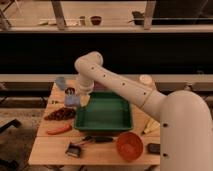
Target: Place sponge in plastic cup
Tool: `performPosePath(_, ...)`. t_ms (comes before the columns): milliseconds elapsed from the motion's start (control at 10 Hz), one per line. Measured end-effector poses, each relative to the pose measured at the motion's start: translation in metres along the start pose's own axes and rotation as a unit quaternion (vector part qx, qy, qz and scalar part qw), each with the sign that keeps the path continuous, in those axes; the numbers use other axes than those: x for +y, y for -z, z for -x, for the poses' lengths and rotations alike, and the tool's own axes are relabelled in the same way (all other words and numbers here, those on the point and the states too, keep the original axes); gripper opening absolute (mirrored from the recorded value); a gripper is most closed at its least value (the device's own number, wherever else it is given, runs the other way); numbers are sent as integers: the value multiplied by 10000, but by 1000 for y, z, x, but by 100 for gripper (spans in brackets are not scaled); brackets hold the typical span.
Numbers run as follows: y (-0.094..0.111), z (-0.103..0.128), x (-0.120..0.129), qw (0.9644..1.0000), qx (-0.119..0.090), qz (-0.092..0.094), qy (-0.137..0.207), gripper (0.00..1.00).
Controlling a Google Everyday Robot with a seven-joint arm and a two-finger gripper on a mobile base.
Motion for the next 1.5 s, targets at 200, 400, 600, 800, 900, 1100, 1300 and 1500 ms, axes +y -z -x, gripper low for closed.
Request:
performPosePath(200, 0, -15, -23, 9999, -116, -54, -46, 2)
performPosePath(400, -5, -24, -47, 9998, -201, -58, -13, 2)
performPosePath(600, -11, -18, -72, 9995, -220, -42, 201, 2)
performPosePath(800, -18, 2, -100, 9982, -158, -91, 573, 2)
performPosePath(900, -21, 13, -112, 9972, -142, -125, 721, 2)
performPosePath(1100, -30, 33, -144, 9939, -94, -187, 1087, 2)
performPosePath(1300, -34, 30, -169, 9920, -52, -248, 1234, 2)
performPosePath(1500, -36, 17, -185, 9925, -31, -330, 1177, 2)
